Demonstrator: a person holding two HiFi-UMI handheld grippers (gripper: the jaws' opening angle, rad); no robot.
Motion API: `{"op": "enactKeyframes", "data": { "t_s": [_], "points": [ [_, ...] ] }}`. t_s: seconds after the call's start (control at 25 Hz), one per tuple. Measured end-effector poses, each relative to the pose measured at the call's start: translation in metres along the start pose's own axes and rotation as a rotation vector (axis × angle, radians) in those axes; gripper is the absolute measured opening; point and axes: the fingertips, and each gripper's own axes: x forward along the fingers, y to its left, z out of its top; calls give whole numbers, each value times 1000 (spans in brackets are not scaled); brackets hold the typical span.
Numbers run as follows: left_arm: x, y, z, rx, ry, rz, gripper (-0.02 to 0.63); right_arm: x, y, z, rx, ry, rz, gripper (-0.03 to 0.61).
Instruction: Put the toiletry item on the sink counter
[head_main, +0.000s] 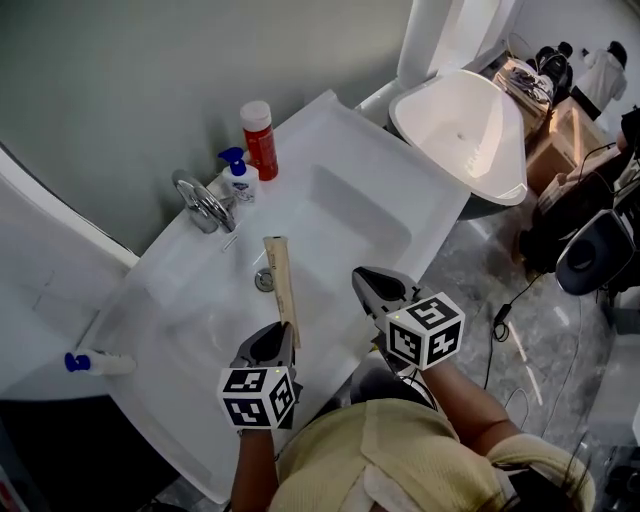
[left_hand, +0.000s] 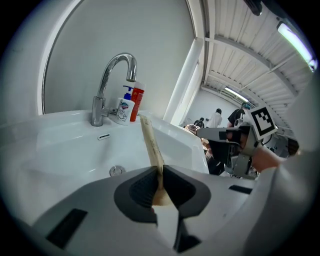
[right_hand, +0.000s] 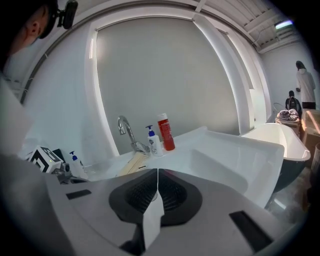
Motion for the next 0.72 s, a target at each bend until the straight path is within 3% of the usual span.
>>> {"op": "enactKeyframes", "data": {
  "t_s": [0.72],
  "points": [
    [105, -29, 68, -12, -41, 132, 67, 50, -95, 46, -80, 43, 174, 26]
  ]
}}
